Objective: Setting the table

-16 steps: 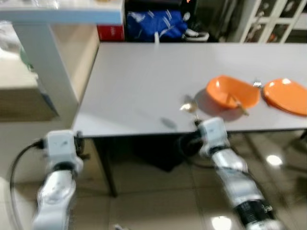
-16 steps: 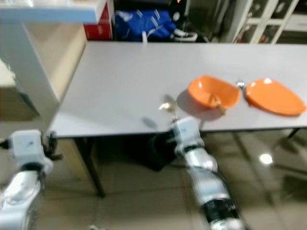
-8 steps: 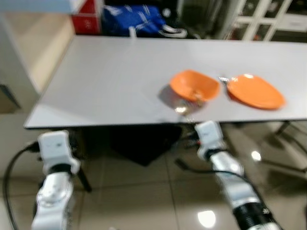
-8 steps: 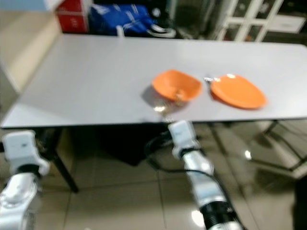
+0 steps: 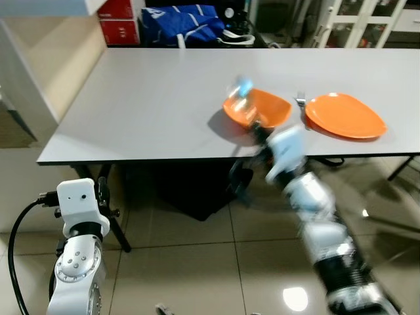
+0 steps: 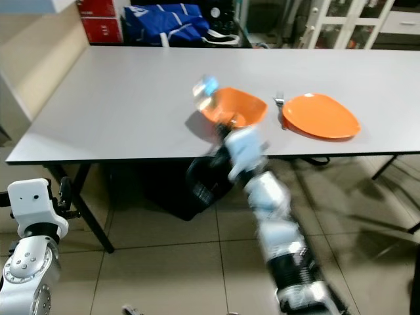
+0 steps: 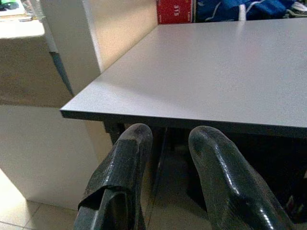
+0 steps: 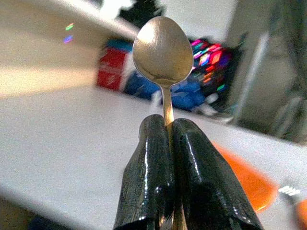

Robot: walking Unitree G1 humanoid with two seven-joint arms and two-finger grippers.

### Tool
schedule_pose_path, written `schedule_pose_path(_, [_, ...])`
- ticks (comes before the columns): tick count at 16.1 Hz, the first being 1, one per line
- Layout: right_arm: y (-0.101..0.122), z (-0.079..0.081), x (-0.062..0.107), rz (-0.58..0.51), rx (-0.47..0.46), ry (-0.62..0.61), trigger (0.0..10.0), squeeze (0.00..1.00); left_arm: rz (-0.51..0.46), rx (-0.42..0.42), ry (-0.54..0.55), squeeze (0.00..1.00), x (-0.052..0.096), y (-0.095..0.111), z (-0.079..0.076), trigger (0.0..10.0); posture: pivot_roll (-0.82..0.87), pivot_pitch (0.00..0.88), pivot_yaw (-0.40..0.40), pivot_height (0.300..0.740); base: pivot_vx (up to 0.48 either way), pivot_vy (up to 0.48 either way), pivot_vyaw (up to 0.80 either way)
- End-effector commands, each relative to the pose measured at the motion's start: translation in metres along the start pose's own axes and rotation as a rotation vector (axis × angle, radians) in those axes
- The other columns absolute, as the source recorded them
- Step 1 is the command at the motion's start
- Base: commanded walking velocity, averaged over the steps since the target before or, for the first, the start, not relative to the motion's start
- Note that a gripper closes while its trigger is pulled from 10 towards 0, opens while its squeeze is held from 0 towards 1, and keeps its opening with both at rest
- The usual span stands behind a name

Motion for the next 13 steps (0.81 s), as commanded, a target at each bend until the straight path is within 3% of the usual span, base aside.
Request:
schedule_pose_path(1, [0.005, -0.012, -0.001, -0.019, 0.001, -0.046, 10.0, 0.0, 0.001, -0.019, -0.012, 0.0, 0.0, -0.001, -0.002, 10.0, -0.03, 0.036, 0.008, 0.74, 0.0, 0.0, 0.0])
schedule_pose_path(2, [0.008, -0.037, -0.003, -0.016, 0.021, -0.126, 10.0, 0.0, 0.001, -0.019, -0.011, 0.0, 0.0, -0.001, -0.002, 10.0, -0.03, 0.036, 0.007, 0.74, 0.0, 0.0, 0.0])
schedule_pose_path(3, [0.007, -0.042, -0.003, -0.01, 0.022, -0.145, 10.0, 0.0, 0.001, -0.019, -0.011, 0.0, 0.0, -0.001, -0.002, 10.0, -0.03, 0.036, 0.007, 0.74, 0.0, 0.0, 0.0])
schedule_pose_path(4, [0.0, -0.058, 0.002, 0.023, 0.066, -0.183, 10.0, 0.0, 0.002, -0.019, -0.01, 0.0, 0.001, -0.002, -0.001, 10.0, -0.03, 0.04, 0.006, 0.74, 0.0, 0.0, 0.0])
schedule_pose_path(7, [-0.014, -0.078, 0.011, 0.082, 0.095, -0.243, 10.0, 0.0, 0.006, -0.019, -0.014, 0.0, 0.002, -0.003, -0.001, 10.0, -0.02, 0.043, 0.007, 0.74, 0.0, 0.0, 0.0])
schedule_pose_path(8, [-0.026, -0.09, 0.02, 0.131, 0.133, -0.284, 10.0, 0.0, 0.008, -0.025, -0.024, 0.0, 0.003, -0.004, -0.001, 10.0, -0.02, 0.046, 0.008, 0.74, 0.0, 0.0, 0.0])
schedule_pose_path(11, [-0.042, -0.105, 0.035, 0.189, 0.165, -0.341, 10.0, 0.0, 0.006, -0.032, -0.027, 0.0, 0.004, -0.004, 0.001, 10.0, -0.02, 0.051, 0.013, 0.74, 0.0, 0.0, 0.0])
schedule_pose_path(13, [-0.046, -0.103, 0.037, 0.19, 0.167, -0.343, 10.0, 0.0, -0.005, -0.032, -0.032, 0.0, 0.005, -0.002, 0.001, 10.0, -0.02, 0.051, 0.018, 0.74, 0.0, -0.157, 0.0])
Point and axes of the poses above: a point about 5 cm out from each wrist's last joint towards the gripper, its own x axis pointing back from the gripper into the wrist, its own y axis along the axis of the wrist's last joint, z = x × y, the point moved 5 cm from there along -x, pointing out of the wrist towards the gripper, and after that the axes turned 13 degrees about -x, right-handed, at the moved point
